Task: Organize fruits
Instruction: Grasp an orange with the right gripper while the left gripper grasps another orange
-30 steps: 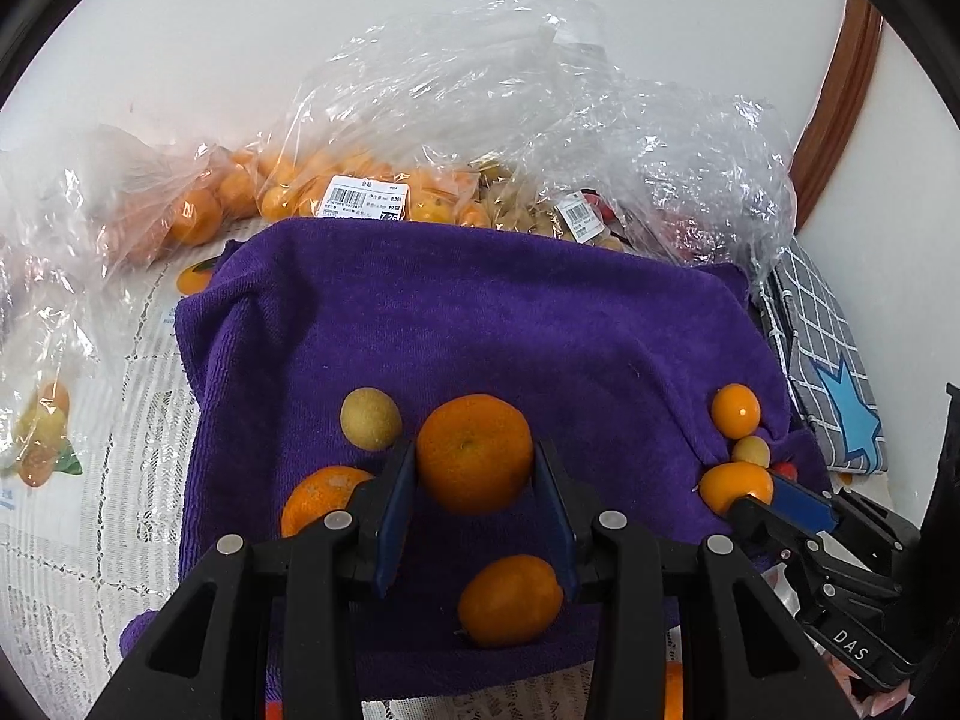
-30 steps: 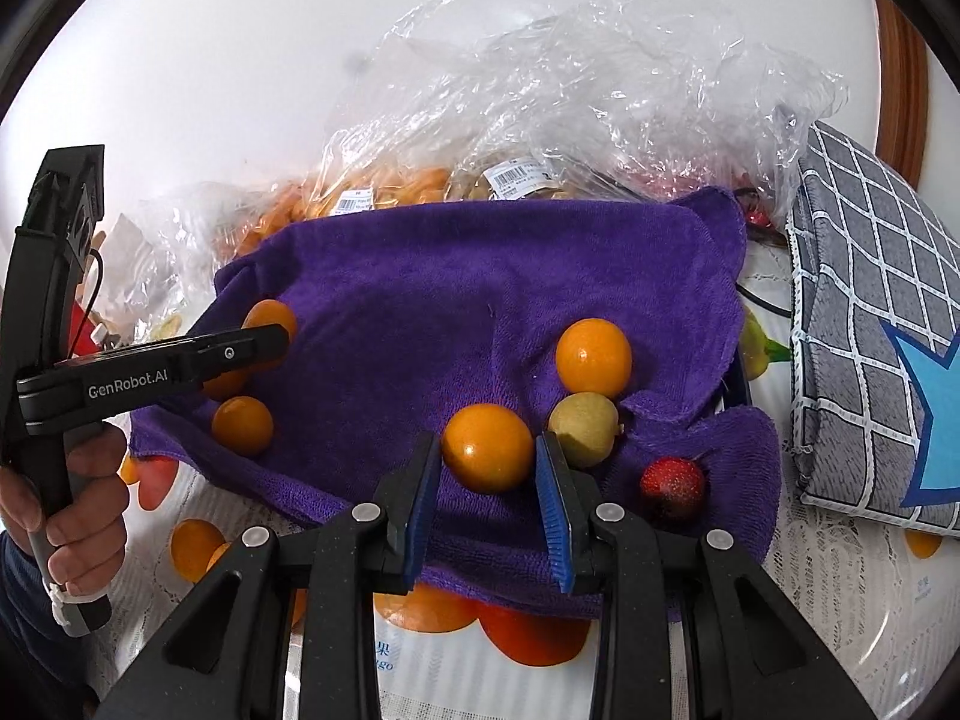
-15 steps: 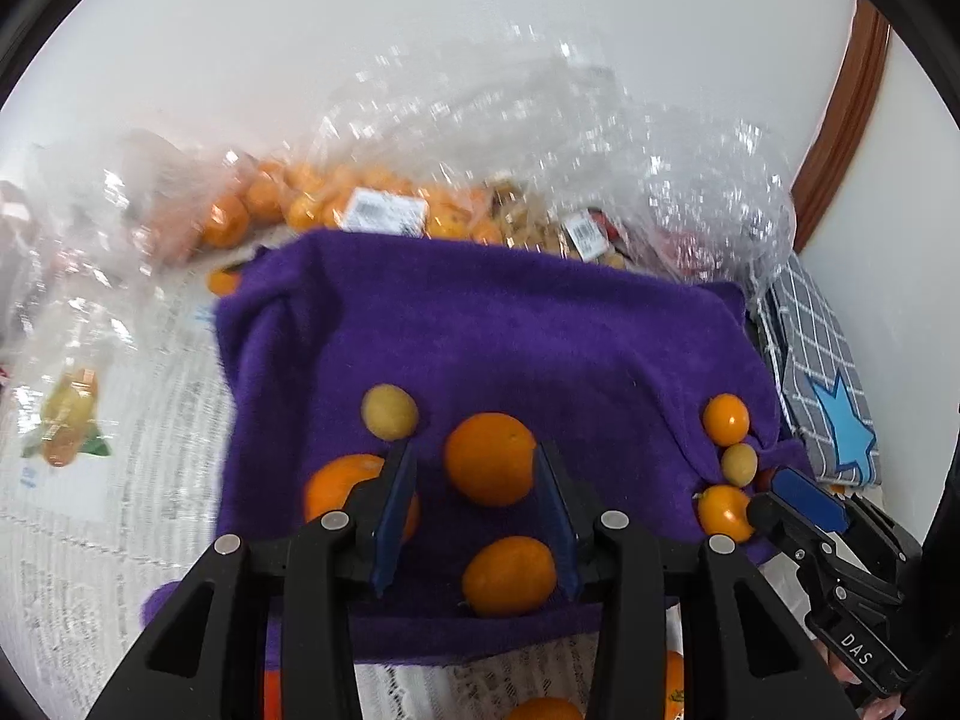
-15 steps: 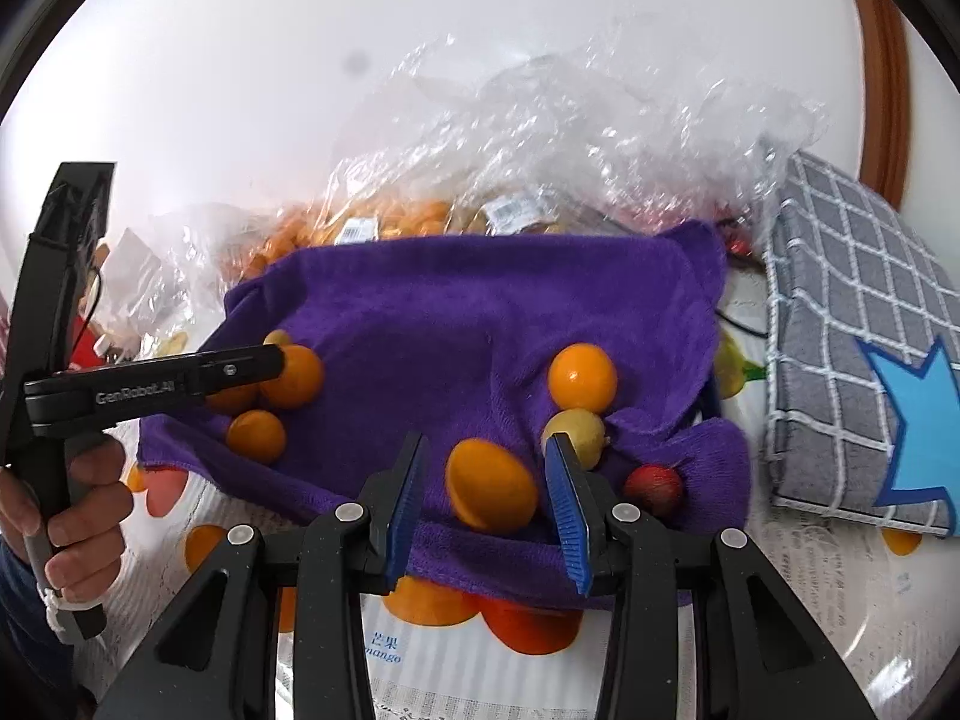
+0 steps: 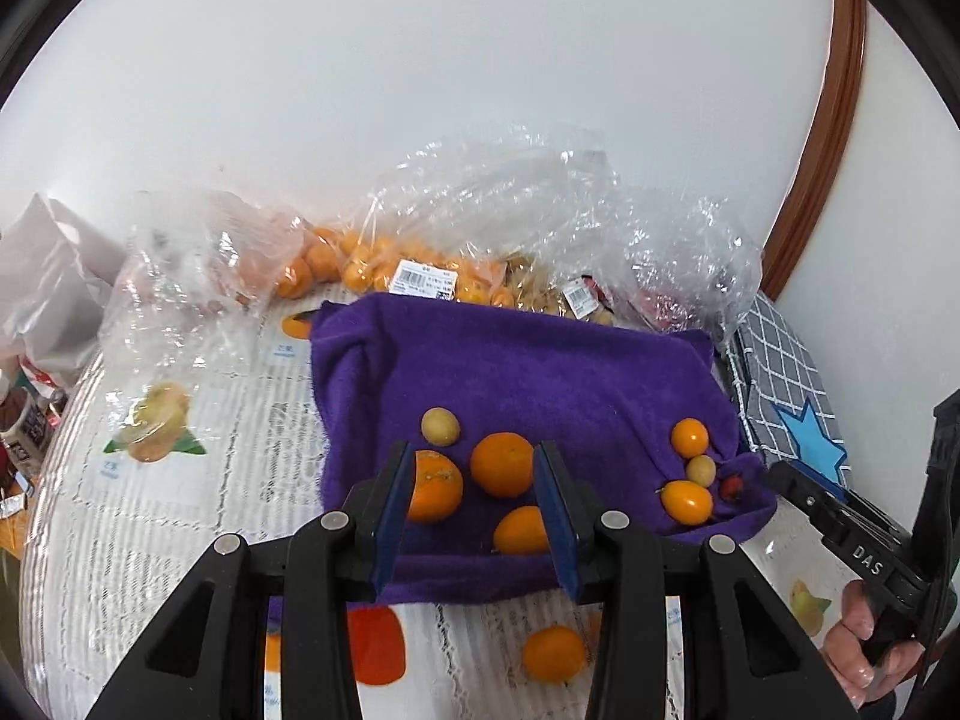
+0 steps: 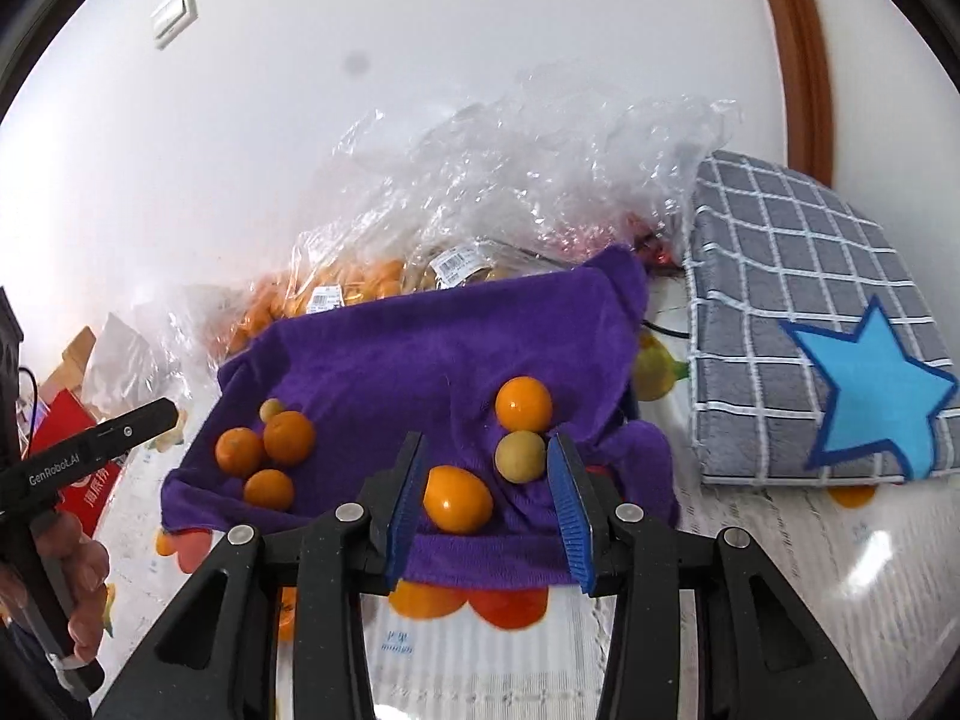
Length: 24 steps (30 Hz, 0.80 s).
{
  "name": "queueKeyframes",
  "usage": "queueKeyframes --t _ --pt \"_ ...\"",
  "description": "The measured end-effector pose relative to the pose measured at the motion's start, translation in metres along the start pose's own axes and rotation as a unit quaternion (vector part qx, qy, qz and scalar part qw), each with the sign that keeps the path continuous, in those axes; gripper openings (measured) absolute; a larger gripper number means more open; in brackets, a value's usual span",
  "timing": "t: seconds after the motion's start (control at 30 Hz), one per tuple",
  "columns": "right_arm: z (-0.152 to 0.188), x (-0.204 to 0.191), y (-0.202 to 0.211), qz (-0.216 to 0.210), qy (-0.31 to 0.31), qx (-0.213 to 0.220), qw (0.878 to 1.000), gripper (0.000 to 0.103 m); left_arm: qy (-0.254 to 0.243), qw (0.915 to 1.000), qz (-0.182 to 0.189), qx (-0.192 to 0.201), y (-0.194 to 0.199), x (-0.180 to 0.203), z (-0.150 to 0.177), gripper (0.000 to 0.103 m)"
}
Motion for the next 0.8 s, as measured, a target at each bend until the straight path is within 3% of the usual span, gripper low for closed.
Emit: queueKeyframes --t 0.13,0.33,0.53,0.6,0.8 --pt "0.007 -0.016 0.019 0.007 0.026 -0.004 1.000 0.042 0.012 0.9999 0.002 -0.001 0.011 -0.007 0.006 0.038" --pt "0.042 -0.052 0.025 -0.017 0.067 -0.029 0.997 0.042 -0.005 0.9997 0.013 -0.020 0.020 -0.015 0.028 0.038" --pt "0.080 -0.084 0.002 -0.082 0.073 -0.073 0.991 0.049 -0.002 0.9997 0.015 -0.020 0.032 -0.031 0.048 0.038" --pt "0.086 -0.088 -0.009 -0.083 0.072 -0.083 0.991 0.050 -0.002 0.9995 0.017 -0.028 0.032 -0.036 0.055 0.046" --pt "0.093 -0.088 -0.043 -0.082 0.052 -0.120 0.988 0.047 -0.008 0.9987 0.032 -0.038 0.024 -0.037 0.072 0.048"
Point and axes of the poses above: each gripper's, at about its wrist camera, not at the fingertips, and y roughly against the way its jaws point, x to its right, z to its underside, the point moved 7 cm from there along -y, roughly the way its jaws point, and after that the axes turned 8 degrees about -z, right-handed, at the moved point
